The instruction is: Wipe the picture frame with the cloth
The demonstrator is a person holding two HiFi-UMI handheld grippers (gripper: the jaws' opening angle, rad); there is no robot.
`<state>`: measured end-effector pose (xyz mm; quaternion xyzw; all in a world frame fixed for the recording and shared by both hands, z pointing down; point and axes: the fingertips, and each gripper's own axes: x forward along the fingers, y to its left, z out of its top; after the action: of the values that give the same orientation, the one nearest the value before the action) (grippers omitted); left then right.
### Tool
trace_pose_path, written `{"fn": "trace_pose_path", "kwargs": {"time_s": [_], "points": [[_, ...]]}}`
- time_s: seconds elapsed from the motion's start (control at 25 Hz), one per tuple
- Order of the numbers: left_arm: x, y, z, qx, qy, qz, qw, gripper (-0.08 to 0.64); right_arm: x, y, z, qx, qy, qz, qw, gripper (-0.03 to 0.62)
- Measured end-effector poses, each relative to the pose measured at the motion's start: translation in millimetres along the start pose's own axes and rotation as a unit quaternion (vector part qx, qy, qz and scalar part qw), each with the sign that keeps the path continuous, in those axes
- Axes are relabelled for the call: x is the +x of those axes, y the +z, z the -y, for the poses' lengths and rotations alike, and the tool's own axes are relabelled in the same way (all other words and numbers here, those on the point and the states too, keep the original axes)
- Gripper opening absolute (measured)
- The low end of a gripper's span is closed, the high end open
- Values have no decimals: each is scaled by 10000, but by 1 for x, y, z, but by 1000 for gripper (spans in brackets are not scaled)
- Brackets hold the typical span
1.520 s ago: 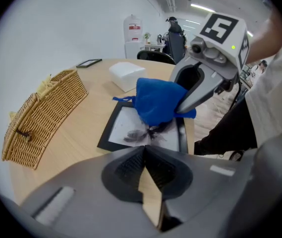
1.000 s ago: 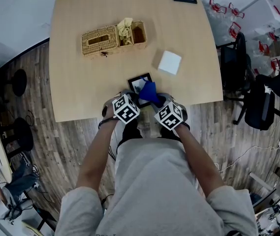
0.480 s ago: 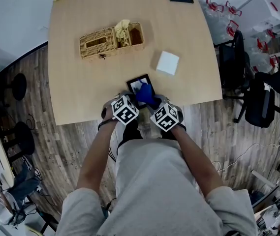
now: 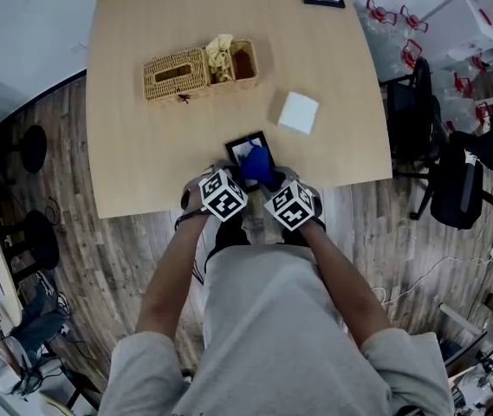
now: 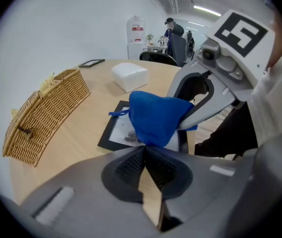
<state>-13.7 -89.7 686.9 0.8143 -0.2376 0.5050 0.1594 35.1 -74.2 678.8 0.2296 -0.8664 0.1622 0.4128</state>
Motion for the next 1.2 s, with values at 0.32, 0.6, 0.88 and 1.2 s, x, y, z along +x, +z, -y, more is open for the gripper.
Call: {"fn": "trace_pose_path", "kwargs": {"time_s": [0.32,0.6,0.88,1.2], "points": [[-1,-1,-2,-60,-76,85,9999,54,9,7,6,-8,-19,-129,9999,101],[1,0,-1,-80,-119,115,9998,54,14,12,12,1,-8,-197,9998,101],[1,0,-1,-102,-112,124,9998,54,18,19,21,344,-10,-205,9992,101],[1,1,-1,-184,-140,182,9996,54,24,31,26,81,-53,-320,9994,101]]}}
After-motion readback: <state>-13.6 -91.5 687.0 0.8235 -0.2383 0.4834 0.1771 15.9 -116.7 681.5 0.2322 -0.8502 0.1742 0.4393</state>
